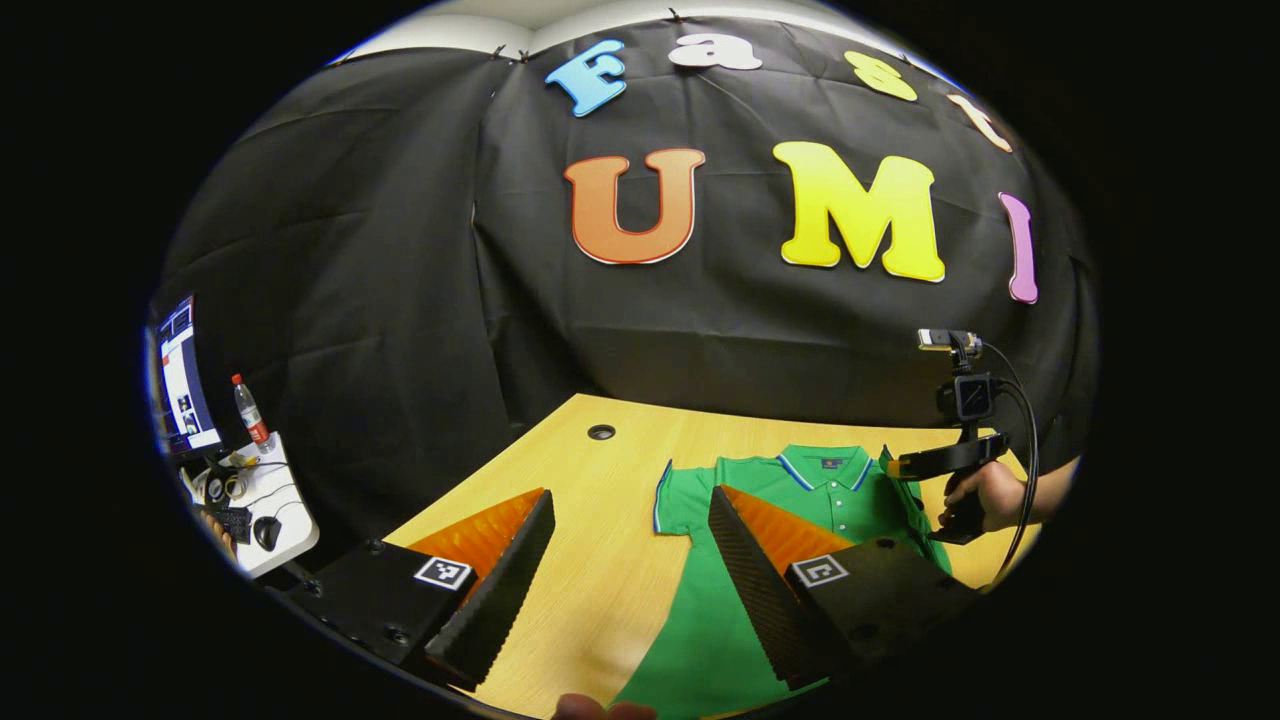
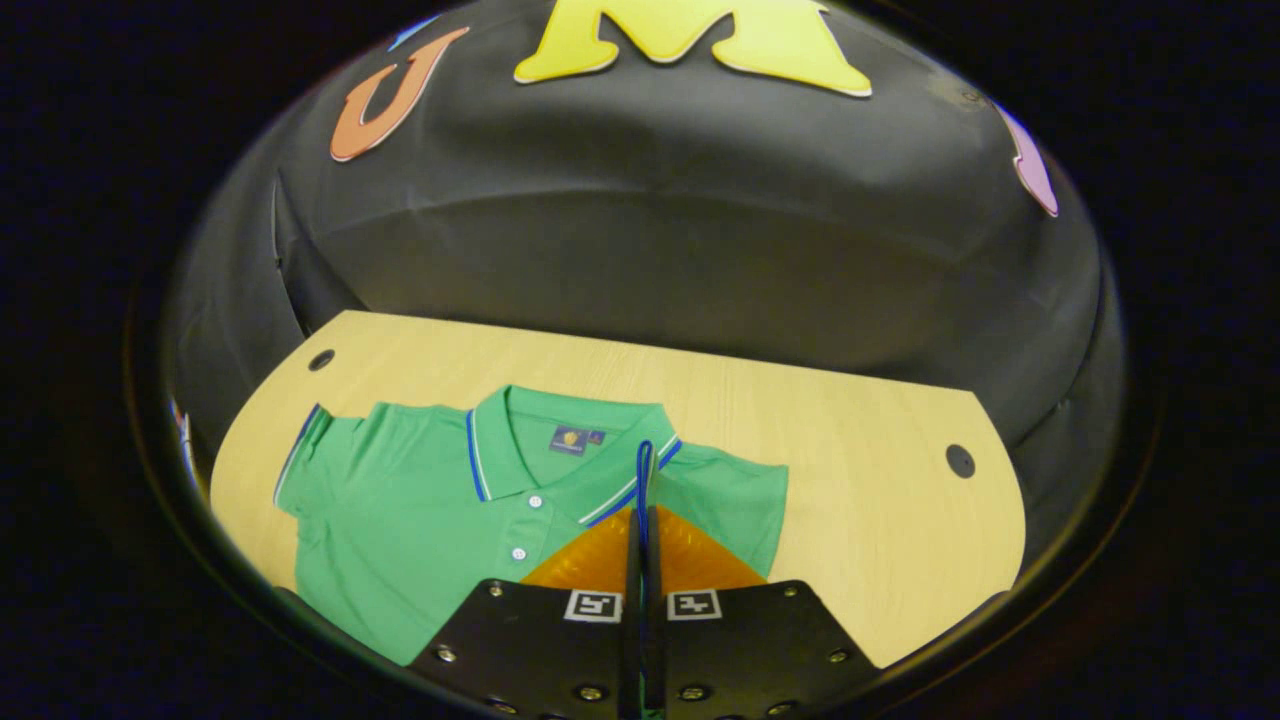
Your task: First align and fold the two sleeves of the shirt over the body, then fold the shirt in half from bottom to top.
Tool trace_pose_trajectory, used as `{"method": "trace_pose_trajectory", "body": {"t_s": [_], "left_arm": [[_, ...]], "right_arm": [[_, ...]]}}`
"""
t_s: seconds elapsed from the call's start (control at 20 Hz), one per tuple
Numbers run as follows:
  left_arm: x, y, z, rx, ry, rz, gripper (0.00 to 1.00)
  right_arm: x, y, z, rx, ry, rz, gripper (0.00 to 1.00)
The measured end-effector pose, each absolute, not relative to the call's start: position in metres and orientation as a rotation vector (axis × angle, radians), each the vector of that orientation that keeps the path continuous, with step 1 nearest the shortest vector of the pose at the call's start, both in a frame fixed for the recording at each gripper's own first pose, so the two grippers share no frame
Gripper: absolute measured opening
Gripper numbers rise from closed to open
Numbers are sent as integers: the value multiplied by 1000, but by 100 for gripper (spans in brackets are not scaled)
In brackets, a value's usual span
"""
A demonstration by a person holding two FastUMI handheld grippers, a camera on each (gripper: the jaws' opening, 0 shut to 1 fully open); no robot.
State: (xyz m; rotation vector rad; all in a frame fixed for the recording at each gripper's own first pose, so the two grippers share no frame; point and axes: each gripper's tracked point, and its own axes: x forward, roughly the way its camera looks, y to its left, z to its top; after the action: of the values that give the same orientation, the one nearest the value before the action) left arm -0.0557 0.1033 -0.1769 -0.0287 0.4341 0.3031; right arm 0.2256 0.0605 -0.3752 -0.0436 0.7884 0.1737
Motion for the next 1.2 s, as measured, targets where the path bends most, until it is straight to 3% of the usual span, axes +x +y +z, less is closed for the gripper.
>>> {"method": "trace_pose_trajectory", "body": {"t_s": [0.15,0.4,0.45,0.55,0.6,0.95,1.2], "left_arm": [[-57,113,-181,-35,445,309,100],[-54,113,-181,-41,440,271,100],[-51,112,-180,-42,437,255,100],[-46,106,-185,-52,443,196,99],[-41,105,-185,-52,439,179,100],[12,115,-184,-66,406,36,100],[48,116,-187,-55,396,-62,100]], "right_arm": [[220,68,-378,-17,804,180,8],[209,73,-357,-7,785,185,53],[205,72,-349,-12,775,192,53],[194,66,-324,-38,739,201,72],[187,62,-308,-59,706,204,76],[102,37,-206,-208,528,257,75],[33,13,-158,-205,488,236,76]]}}
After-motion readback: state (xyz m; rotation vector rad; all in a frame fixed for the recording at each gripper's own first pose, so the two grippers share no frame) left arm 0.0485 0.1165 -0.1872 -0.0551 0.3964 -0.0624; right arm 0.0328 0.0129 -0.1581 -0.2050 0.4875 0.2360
